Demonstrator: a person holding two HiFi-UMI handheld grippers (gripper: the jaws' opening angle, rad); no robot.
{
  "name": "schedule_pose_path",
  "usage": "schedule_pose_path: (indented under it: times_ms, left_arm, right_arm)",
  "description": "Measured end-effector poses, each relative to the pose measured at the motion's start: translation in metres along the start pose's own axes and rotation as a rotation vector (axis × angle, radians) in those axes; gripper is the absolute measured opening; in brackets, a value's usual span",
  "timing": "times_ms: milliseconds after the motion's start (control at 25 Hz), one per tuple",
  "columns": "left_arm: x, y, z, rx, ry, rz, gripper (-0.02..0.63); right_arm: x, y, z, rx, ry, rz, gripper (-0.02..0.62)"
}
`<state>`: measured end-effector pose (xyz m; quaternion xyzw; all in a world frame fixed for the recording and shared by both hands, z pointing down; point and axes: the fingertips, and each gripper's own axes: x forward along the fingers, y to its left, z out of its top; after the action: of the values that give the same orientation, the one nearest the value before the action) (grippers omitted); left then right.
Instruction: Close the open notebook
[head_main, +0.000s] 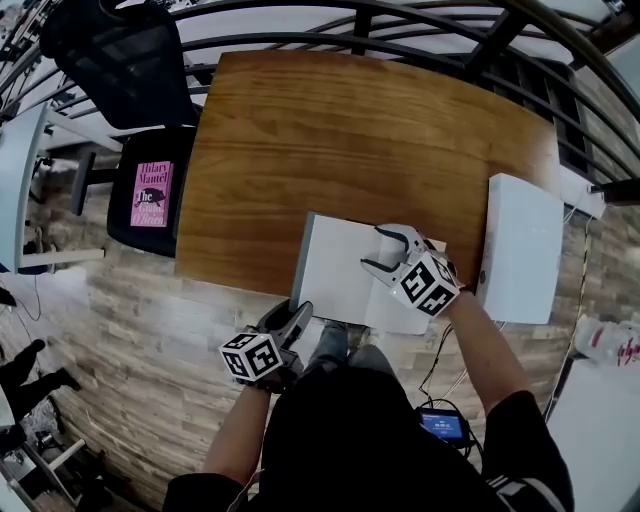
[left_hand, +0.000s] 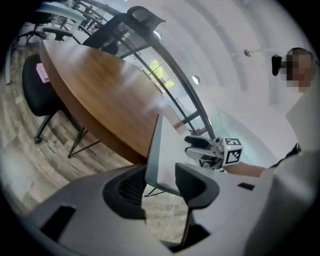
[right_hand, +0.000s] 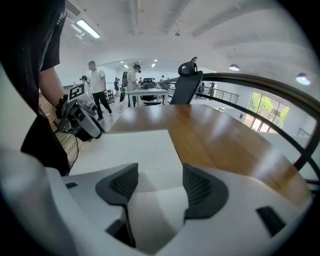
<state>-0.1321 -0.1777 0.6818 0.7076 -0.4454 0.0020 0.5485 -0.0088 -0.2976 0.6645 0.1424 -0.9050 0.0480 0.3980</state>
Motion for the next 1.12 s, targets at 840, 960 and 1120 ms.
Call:
schedule_pose_path:
  times_ms: [840, 960, 1120]
  left_arm:
    - [-0.028, -0.056, 0.023, 0.250, -0.127, 0.040, 0.061]
    - [-0.032, -0.072, 0.023, 0.286, -0.146, 0.037, 0.060]
    - [-0.034, -0.094, 0.021, 0.371, -0.160, 0.039, 0.060]
  right_arm:
    - [-0.106, -0.001, 0.015, 0.277, -0.250, -0.131, 0.233]
    - [-0.131, 0.002, 0.011, 0.317, -0.278, -0.146, 0.232]
    - [-0.162, 0.006, 0.001, 0.353, -0.302, -0.167, 0.232]
